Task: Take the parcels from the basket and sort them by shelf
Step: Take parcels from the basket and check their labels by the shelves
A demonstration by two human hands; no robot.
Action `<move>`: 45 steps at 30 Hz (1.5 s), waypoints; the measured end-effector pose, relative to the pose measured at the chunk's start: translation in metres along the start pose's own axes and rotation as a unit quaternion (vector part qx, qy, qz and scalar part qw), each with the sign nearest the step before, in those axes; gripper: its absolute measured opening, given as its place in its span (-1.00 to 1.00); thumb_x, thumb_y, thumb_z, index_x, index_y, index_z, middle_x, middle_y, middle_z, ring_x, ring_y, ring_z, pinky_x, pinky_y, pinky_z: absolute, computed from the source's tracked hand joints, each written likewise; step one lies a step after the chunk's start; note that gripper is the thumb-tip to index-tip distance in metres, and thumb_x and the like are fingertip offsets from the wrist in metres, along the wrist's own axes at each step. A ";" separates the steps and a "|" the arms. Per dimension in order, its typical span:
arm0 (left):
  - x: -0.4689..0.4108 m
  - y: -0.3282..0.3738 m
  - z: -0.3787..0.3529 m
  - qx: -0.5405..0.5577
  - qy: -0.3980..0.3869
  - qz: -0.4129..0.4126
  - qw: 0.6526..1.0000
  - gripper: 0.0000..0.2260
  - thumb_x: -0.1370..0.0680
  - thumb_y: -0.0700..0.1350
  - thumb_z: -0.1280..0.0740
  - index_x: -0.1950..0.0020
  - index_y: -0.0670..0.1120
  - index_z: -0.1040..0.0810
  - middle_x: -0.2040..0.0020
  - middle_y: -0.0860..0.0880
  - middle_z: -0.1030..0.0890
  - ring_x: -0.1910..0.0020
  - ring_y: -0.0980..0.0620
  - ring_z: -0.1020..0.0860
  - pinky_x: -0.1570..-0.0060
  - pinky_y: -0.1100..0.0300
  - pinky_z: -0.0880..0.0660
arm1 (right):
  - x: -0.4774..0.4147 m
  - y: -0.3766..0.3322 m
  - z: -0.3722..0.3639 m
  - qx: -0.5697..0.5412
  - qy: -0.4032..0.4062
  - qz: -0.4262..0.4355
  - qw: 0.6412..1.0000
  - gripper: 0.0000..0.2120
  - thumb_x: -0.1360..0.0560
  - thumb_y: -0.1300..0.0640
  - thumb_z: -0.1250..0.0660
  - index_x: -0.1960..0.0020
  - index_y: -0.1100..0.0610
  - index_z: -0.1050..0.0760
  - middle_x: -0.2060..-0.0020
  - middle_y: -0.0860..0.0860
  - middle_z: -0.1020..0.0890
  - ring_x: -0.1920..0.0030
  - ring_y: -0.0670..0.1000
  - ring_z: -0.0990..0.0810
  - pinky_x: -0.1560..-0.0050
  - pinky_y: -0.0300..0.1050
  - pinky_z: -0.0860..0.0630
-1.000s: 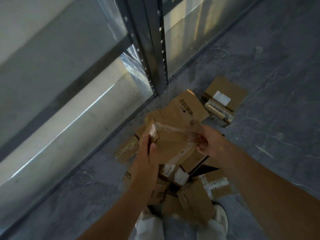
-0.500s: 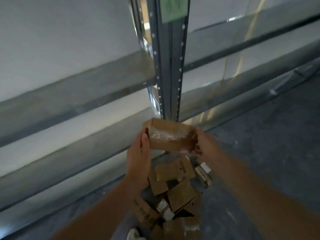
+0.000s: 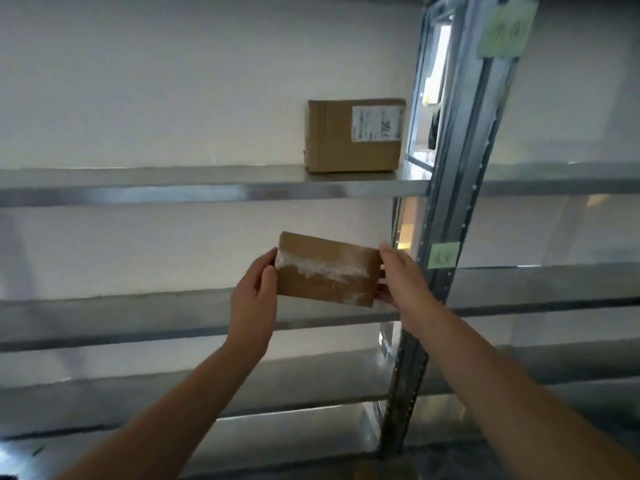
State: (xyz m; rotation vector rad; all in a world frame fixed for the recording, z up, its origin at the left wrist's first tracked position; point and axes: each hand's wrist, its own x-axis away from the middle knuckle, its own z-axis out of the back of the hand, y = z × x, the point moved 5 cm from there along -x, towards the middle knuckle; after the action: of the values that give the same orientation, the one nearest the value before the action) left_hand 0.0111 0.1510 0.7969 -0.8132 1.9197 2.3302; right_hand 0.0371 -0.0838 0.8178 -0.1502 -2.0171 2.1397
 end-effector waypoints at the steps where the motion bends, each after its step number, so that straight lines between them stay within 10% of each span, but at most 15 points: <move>1: -0.002 0.006 0.022 0.003 0.011 -0.002 1.000 -0.69 -0.68 -0.11 -0.11 -0.33 0.04 -0.54 -0.16 0.16 -0.60 -0.09 0.39 -0.51 0.02 0.55 -0.41 | 0.008 -0.009 -0.016 -0.007 -0.008 0.010 1.000 -0.72 -0.62 -0.20 -0.12 -0.07 -0.02 -0.45 -0.05 0.06 -0.60 -0.03 0.08 -0.64 -0.09 0.08 -0.62; 6: -0.003 0.015 0.131 0.061 0.070 0.035 0.995 -0.73 -0.67 0.04 -0.14 -0.08 0.15 -0.64 0.06 0.21 -0.66 0.02 0.28 -0.58 0.12 0.43 -0.48 | 0.052 -0.039 -0.106 -0.030 -0.055 0.035 0.997 -0.69 -0.62 -0.14 -0.19 -0.05 0.11 -0.46 0.07 0.04 -0.63 0.14 0.03 -0.68 0.36 -0.19 -0.60; 15: -0.007 -0.005 0.309 0.174 0.085 0.200 0.960 -0.62 -0.57 0.08 -0.33 -0.10 -0.24 -0.56 -0.02 -0.13 -0.69 -0.09 -0.08 -0.64 -0.29 -0.09 -0.49 | 0.127 -0.047 -0.252 -0.013 -0.111 0.036 0.993 -0.81 -0.57 -0.02 -0.32 -0.06 0.09 -0.52 0.05 0.01 -0.66 0.07 0.02 -0.66 0.24 -0.15 -0.61; 24: -0.014 -0.014 0.390 0.155 0.044 0.130 0.978 -0.62 -0.48 0.08 -0.37 0.03 -0.25 -0.51 0.02 -0.17 -0.68 -0.07 -0.12 -0.65 -0.27 -0.10 -0.50 | 0.157 -0.043 -0.322 -0.015 -0.170 0.082 0.982 -0.78 -0.59 0.09 -0.29 -0.19 -0.09 -0.59 -0.06 -0.06 -0.66 -0.10 -0.03 -0.61 0.03 -0.14 -0.65; 34: -0.034 0.007 0.413 0.132 -0.027 0.066 0.989 -0.75 -0.65 -0.02 -0.18 -0.28 0.09 -0.55 -0.18 0.01 -0.63 -0.23 -0.08 -0.56 -0.13 -0.17 -0.57 | 0.155 -0.058 -0.348 0.010 -0.271 0.080 0.959 -0.47 -0.55 0.19 -0.30 -0.38 -0.30 -0.36 0.06 0.06 -0.67 0.01 0.06 -0.69 0.17 -0.10 -0.64; 40: -0.047 0.024 0.414 0.047 -0.192 0.015 0.980 -0.49 -0.52 0.28 -0.29 -0.46 0.28 -0.32 -0.37 0.14 -0.47 -0.35 0.06 -0.45 -0.25 0.02 -0.52 | 0.150 -0.059 -0.359 0.007 -0.283 0.050 0.958 -0.51 -0.59 -0.20 -0.20 -0.46 -0.39 -0.12 -0.16 0.03 -0.55 -0.11 0.12 -0.60 0.15 0.02 -0.67; 45: -0.053 0.022 0.414 -0.053 -0.268 -0.040 0.961 -0.12 -0.41 0.00 -0.56 -0.55 0.27 -0.08 -0.42 0.21 -0.38 -0.37 0.14 -0.42 -0.22 0.08 -0.54 | 0.145 -0.058 -0.362 -0.022 -0.282 0.028 0.959 -0.73 -0.59 -0.18 -0.24 -0.28 -0.30 -0.37 -0.13 0.06 -0.55 -0.07 0.19 -0.61 0.23 0.07 -0.65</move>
State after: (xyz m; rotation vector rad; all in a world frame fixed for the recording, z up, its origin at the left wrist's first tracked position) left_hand -0.1074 0.5423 0.8837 -0.2121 1.5138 2.3033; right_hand -0.0250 0.3034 0.8604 0.4563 -2.3687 2.3673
